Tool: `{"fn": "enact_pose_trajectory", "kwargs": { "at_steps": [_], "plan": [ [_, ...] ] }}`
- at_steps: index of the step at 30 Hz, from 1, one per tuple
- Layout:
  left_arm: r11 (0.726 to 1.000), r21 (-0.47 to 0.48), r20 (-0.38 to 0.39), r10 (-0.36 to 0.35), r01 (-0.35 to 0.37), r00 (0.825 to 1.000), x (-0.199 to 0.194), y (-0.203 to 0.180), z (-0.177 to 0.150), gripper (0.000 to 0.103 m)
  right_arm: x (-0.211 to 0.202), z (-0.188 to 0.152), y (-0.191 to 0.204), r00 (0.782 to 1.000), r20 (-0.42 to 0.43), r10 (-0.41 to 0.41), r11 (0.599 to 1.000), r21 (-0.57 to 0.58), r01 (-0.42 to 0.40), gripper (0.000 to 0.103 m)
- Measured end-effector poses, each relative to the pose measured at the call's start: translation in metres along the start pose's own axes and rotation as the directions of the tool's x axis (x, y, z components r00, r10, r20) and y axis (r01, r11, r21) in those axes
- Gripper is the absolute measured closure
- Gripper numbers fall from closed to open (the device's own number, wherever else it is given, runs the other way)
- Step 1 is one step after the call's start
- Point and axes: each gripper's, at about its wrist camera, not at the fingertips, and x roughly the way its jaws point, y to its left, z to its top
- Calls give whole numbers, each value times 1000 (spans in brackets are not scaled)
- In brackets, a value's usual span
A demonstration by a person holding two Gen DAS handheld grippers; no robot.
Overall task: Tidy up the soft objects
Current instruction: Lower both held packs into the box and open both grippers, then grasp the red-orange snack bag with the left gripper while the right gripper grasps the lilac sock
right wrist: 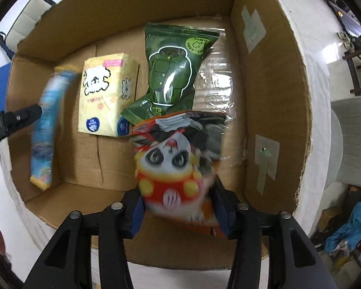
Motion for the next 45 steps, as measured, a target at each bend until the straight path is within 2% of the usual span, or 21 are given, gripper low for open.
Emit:
{"fn": "enact_pose_trajectory", "kwargs": {
  "at_steps": [2, 3, 4, 9, 11, 12, 13, 14, 15, 17, 21, 31, 35, 40, 45],
  "plan": [
    [1000, 3, 5, 1, -1, 1000, -1, 0, 0, 82, 0, -1, 1, 1000, 5, 12, 1000, -7, -12, 34],
    [1000, 3, 7, -1, 1, 1000, -3, -1, -1, 79, 0, -1, 2, 1000, 7, 6, 1000, -8, -6, 25],
    [1000, 2, 10, -4, 4, 1000, -5, -1, -2, 78, -2, -2, 3, 1000, 19, 3, 1000, -8, -2, 22],
    [1000, 9, 42, 0, -1, 999, -21, -2, -13, 76, -10, -4, 9, 999, 37, -4, 1000, -14, 4, 21],
    [1000, 9, 55, -11, 11, 998, -29, -3, -18, 70, -16, -9, 10, 999, 45, -3, 1000, -14, 4, 12],
    [1000, 5, 61, -18, 17, 998, -32, -1, -21, 65, -19, -10, 10, 999, 54, 0, 1000, -12, 1, 5],
    [1000, 1, 69, -24, 24, 997, -36, 0, -25, 55, -21, -11, 12, 998, 59, 0, 1000, -13, 1, 0],
    [1000, 1, 81, -19, 19, 997, -41, 1, -29, 49, -25, -13, 13, 998, 67, -7, 1000, -11, 8, 0],
    [1000, 4, 95, -5, 4, 995, -45, 0, -33, 34, -27, -15, 13, 997, 76, -13, 1000, -10, 14, 0],
    [999, 19, 139, 34, -37, 990, -55, -1, -41, 15, -33, -20, 14, 995, 93, -22, 1000, -17, 24, 0],
    [998, 24, 178, 55, -60, 983, -67, -1, -59, 5, -49, -29, 22, 990, 131, -52, 998, -39, 57, 0],
    [998, 2, 260, 62, -65, 964, -98, -2, -108, 5, -88, -68, 42, 969, 237, -74, 991, -93, 98, 0],
    [997, -19, 298, 79, -77, 951, -114, 0, -129, 5, -103, -85, 48, 962, 268, -56, 991, -102, 86, 0],
    [997, -43, 311, 72, -62, 948, -116, 9, -157, 5, -100, -110, 55, 967, 253, -12, 993, -111, 41, 0],
    [995, -78, 253, 83, -65, 964, -92, 30, -185, 5, -69, -131, 59, 984, 178, 32, 994, -104, -14, 0]
  ]
}}
